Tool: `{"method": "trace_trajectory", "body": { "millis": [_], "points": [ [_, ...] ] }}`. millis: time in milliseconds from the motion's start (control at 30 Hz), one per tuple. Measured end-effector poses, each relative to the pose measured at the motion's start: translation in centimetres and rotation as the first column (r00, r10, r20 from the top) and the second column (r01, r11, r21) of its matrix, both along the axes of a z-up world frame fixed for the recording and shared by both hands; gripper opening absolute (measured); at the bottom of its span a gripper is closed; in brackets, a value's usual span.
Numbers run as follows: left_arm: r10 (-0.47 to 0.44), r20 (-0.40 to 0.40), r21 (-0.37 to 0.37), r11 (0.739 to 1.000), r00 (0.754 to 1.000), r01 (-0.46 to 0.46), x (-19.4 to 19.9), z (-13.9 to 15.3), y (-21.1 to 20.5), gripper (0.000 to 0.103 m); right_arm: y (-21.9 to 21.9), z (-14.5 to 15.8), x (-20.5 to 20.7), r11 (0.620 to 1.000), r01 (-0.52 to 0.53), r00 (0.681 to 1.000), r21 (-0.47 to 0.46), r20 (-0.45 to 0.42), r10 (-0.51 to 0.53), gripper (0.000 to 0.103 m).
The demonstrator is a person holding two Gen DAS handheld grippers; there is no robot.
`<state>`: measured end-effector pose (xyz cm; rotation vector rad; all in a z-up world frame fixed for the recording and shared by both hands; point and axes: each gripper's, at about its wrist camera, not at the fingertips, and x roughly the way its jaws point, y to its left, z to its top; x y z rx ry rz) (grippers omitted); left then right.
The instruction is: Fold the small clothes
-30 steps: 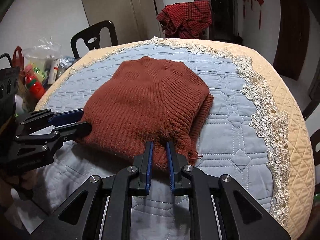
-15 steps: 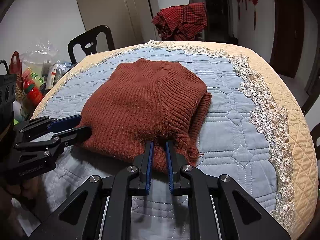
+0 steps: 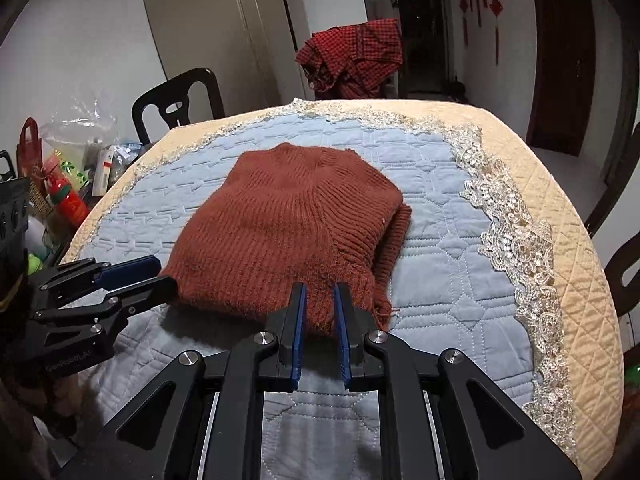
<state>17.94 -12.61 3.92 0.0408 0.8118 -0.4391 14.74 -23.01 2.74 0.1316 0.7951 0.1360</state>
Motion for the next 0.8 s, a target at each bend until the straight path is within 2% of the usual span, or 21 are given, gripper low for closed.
{"method": "trace_trajectory", "body": {
  "millis": [100, 400, 467, 500, 600, 800],
  "points": [
    [0.001, -0.01, 0.002, 1.0, 1.0, -0.001, 0.1, -0.6, 0.0, 0.037, -0.4, -1.5, 0.7, 1.0, 0.006, 0.998, 0.012, -0.057, -0.005, 0.014],
    [0.016, -0.012, -0.086, 0.996, 1.0, -0.017, 0.8, 0.9, 2.0, 0.038, -1.0, 1.1, 0.0, 0.999, 0.012, 1.0, 0.038, 0.014, -0.012, 0.014],
    [0.037, -0.022, -0.111, 0.993, 0.999, -0.039, 1.6, 0.9, 2.5, 0.045, -1.3, 1.5, 0.3, 0.998, 0.015, 1.0, 0.056, 0.021, -0.016, 0.015],
    [0.047, -0.028, -0.121, 0.991, 0.998, -0.05, 2.0, 0.9, 2.8, 0.046, -1.5, 1.5, 0.6, 0.998, 0.018, 1.0, 0.062, 0.02, -0.02, 0.019],
    [0.073, -0.063, -0.151, 0.985, 0.995, -0.082, 3.2, 0.4, 3.6, 0.046, -1.9, 1.2, 1.3, 0.996, 0.034, 0.999, 0.078, 0.013, -0.035, 0.046],
    [0.099, -0.091, -0.194, 0.974, 0.991, -0.116, 5.2, -0.1, 4.3, 0.046, -2.3, 1.2, 2.4, 0.993, 0.033, 0.999, 0.112, 0.034, -0.037, 0.046]
  ]
}}
